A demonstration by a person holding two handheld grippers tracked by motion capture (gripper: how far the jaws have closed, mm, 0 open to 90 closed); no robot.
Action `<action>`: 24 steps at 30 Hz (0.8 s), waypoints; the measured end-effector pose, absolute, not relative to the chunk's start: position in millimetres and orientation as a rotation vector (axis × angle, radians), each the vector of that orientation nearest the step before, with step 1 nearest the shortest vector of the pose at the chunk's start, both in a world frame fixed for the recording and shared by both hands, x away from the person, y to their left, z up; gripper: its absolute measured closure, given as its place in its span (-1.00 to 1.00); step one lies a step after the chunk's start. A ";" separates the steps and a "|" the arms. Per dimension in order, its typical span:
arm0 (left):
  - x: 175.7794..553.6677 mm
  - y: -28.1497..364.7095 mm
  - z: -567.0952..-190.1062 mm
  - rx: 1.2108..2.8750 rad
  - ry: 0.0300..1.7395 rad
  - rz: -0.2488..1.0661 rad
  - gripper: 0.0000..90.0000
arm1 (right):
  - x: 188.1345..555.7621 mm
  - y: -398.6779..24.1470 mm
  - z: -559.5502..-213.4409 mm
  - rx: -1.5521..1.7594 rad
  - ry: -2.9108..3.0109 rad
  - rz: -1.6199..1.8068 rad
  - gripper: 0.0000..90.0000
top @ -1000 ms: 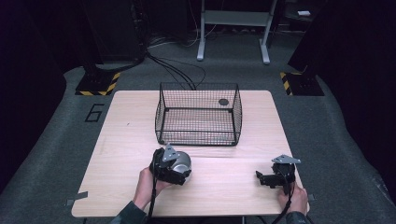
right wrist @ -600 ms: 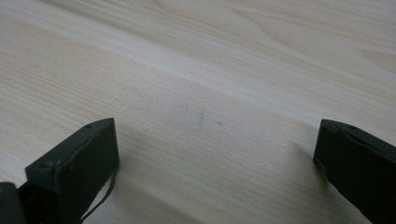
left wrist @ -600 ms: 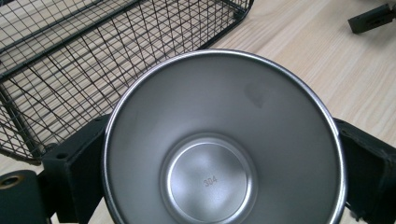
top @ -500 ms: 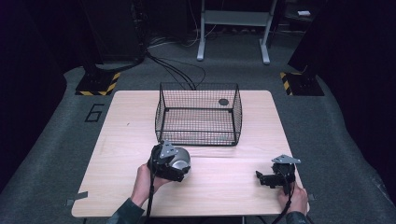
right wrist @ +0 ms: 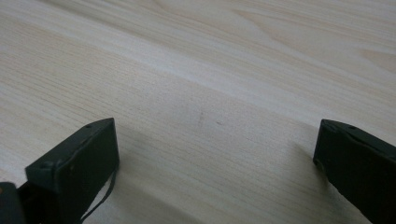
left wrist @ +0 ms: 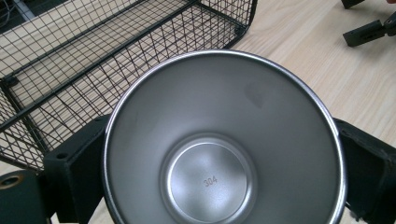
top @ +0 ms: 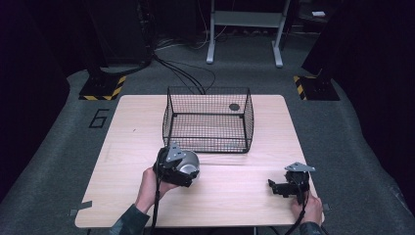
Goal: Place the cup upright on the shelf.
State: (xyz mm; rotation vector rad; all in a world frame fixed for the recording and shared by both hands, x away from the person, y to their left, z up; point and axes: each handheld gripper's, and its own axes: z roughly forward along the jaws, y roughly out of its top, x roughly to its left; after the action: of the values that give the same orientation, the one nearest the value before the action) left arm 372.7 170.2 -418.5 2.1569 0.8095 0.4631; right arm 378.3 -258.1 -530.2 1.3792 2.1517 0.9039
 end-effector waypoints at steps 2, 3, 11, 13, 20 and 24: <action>374.1 170.7 -415.3 2.158 0.799 0.454 -0.87 | 378.4 -258.1 -530.3 1.379 2.151 0.904 -1.00; 374.1 170.7 -415.3 2.158 0.799 0.454 -0.87 | 378.4 -258.1 -530.3 1.379 2.151 0.904 -1.00; 378.0 172.2 -403.5 2.150 0.794 0.475 -0.87 | 378.3 -258.0 -530.3 1.380 2.151 0.904 -1.00; 378.5 171.9 -402.4 2.145 0.796 0.467 -0.87 | 378.4 -258.1 -530.3 1.379 2.151 0.904 -1.00; 385.1 171.3 -391.6 2.137 0.779 0.471 -0.87 | 378.4 -258.1 -530.3 1.379 2.151 0.904 -1.00; 389.4 171.3 -385.1 2.147 0.755 0.457 -0.87 | 378.4 -258.0 -530.3 1.380 2.150 0.905 -1.00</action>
State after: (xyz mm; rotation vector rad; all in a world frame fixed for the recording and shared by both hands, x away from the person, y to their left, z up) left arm 389.4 171.3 -385.1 2.1467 0.7552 0.4570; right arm 378.4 -258.0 -530.3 1.3796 2.1503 0.9046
